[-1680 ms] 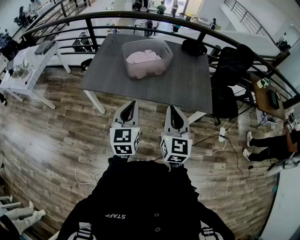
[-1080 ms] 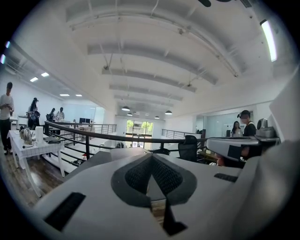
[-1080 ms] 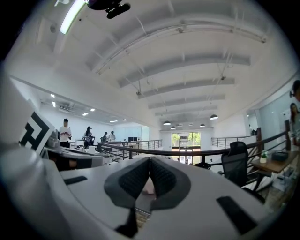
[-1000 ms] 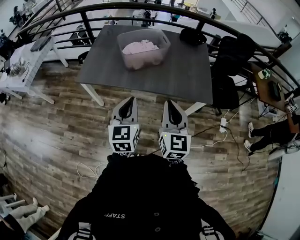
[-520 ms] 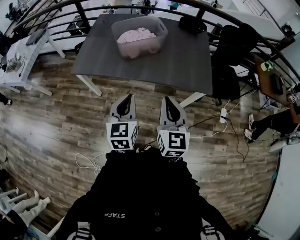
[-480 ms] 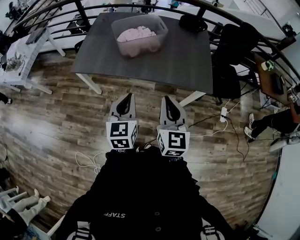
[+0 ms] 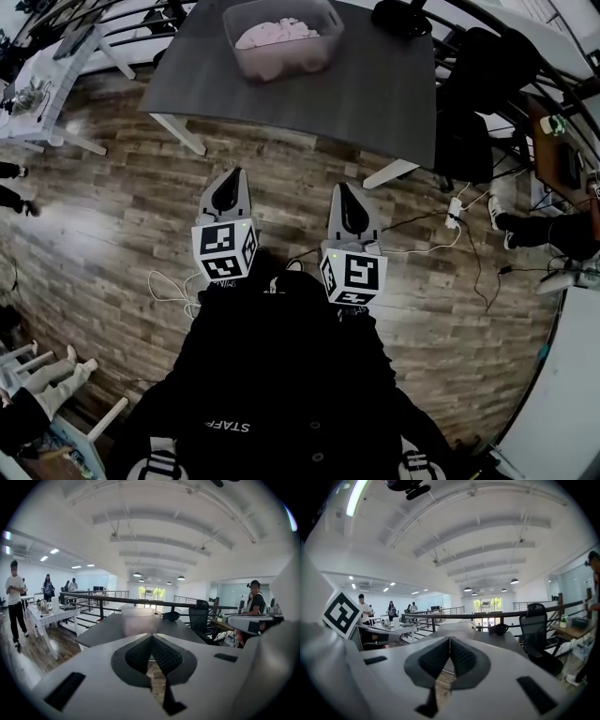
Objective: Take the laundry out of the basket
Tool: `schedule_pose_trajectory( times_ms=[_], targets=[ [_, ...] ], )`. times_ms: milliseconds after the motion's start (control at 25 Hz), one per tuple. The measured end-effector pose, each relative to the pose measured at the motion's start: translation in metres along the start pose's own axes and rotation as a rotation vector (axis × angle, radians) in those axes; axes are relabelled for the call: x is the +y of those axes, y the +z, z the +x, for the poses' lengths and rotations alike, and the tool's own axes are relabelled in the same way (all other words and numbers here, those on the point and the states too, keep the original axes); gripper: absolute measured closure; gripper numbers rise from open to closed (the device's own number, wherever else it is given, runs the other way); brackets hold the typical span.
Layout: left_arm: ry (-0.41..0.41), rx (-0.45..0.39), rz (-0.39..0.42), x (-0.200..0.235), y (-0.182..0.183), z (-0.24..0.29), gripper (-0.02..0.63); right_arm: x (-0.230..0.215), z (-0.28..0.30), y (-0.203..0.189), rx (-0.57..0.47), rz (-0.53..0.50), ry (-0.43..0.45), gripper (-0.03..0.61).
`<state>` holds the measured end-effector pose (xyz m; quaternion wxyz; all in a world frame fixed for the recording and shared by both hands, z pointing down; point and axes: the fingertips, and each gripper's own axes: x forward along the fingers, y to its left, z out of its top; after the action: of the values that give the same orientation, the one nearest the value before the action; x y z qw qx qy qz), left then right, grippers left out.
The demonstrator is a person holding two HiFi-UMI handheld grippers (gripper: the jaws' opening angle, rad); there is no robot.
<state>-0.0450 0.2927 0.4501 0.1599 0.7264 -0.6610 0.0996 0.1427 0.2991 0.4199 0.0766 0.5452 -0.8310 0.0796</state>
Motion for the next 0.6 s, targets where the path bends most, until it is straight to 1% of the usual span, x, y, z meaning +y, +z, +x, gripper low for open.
schedule_pose_trajectory(
  times_ms=[160, 320, 480, 600],
  targets=[
    [0.010, 0.019, -0.001, 0.003, -0.007, 0.008, 0.614, -0.001, 0.006, -0.009, 0.016, 0.009, 0.009, 0.563],
    [0.006, 0.018, -0.003, 0.008, -0.010, 0.027, 0.614, -0.003, 0.023, -0.015, 0.023, -0.001, 0.011, 0.563],
    [-0.001, 0.000, 0.017, 0.019, -0.005, 0.060, 0.614, -0.007, 0.058, -0.020, 0.019, -0.012, 0.001, 0.563],
    [-0.008, -0.020, 0.024, 0.031, 0.010, 0.100, 0.614, -0.010, 0.100, -0.014, 0.009, -0.018, -0.005, 0.563]
  ],
)
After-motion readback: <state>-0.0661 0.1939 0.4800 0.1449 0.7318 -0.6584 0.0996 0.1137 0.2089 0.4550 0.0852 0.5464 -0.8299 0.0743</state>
